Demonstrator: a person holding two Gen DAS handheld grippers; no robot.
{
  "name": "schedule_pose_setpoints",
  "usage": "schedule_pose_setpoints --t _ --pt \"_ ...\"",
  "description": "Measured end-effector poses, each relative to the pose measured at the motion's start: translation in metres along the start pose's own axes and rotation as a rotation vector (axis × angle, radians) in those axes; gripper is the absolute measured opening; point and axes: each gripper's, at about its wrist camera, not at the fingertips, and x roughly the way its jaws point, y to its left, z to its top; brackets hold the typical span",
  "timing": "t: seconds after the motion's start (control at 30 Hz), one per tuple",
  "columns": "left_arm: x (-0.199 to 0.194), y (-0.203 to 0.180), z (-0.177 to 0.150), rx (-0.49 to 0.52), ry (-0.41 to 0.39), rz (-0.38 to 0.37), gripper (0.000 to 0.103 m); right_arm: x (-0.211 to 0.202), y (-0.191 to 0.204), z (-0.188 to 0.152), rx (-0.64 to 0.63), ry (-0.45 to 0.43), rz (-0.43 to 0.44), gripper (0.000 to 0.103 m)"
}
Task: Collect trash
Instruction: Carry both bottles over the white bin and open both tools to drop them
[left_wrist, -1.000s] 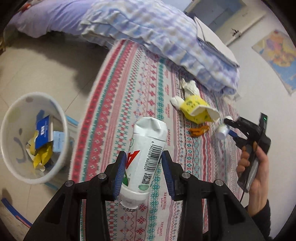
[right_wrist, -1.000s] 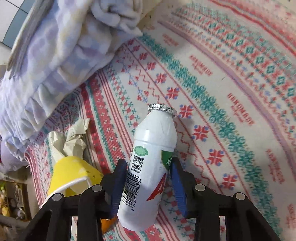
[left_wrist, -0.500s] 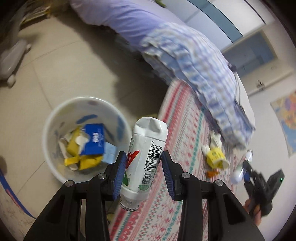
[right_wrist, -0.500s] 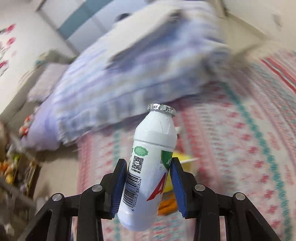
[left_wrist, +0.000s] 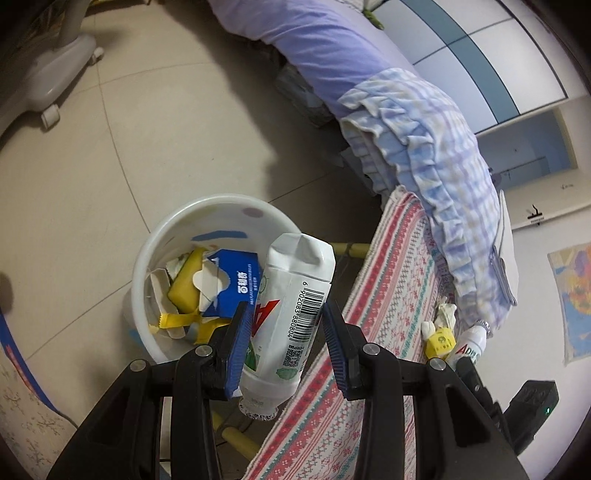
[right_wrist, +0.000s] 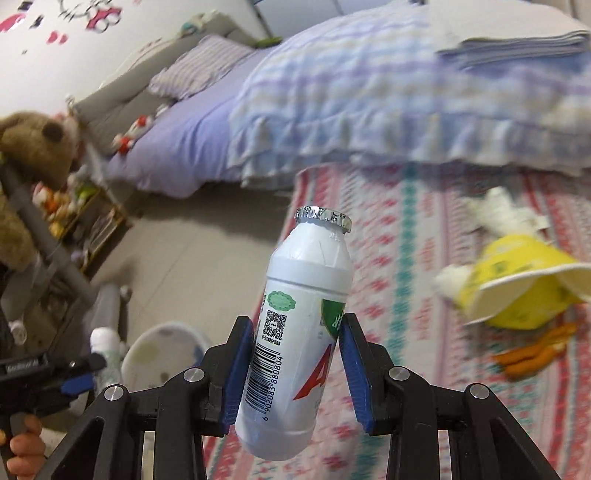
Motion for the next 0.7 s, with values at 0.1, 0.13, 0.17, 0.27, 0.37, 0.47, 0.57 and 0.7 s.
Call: schedule_pose_setpoints --t 0.1,0.13,0.17,0.27,0.37,0.47,0.57,0.7 --pt "0.004 0.007 0.003 -0.025 0.006 0.007 0.042 0.011 0.014 -0.007 -0.006 0.027 0.038 0.042" --pt "0.005 0.01 0.004 -0.037 0.01 0.02 0.043 0.015 0.02 -0.009 -0.01 0.036 0.052 0.042" --pt "0.005 0.012 0.005 -0.04 0.013 0.033 0.044 0.019 0.027 -0.012 -0.017 0.044 0.064 0.042" --pt "0.002 0.022 0.006 -0.063 -0.002 0.074 0.06 0.028 0.047 -0.018 -0.054 0.061 0.095 0.042" --pt "-0.006 0.032 0.008 -0.093 -0.025 0.068 0.061 0.034 0.061 -0.023 -0.088 0.073 0.115 0.042" --pt "-0.019 0.041 0.01 -0.123 -0.052 0.065 0.061 0.041 0.069 -0.026 -0.104 0.087 0.13 0.042" --pt "-0.031 0.051 0.011 -0.173 -0.077 0.06 0.061 0.049 0.076 -0.03 -0.112 0.104 0.137 0.042" --pt "-0.044 0.057 0.013 -0.208 -0.125 0.083 0.061 0.063 0.089 -0.034 -0.121 0.133 0.165 0.042"
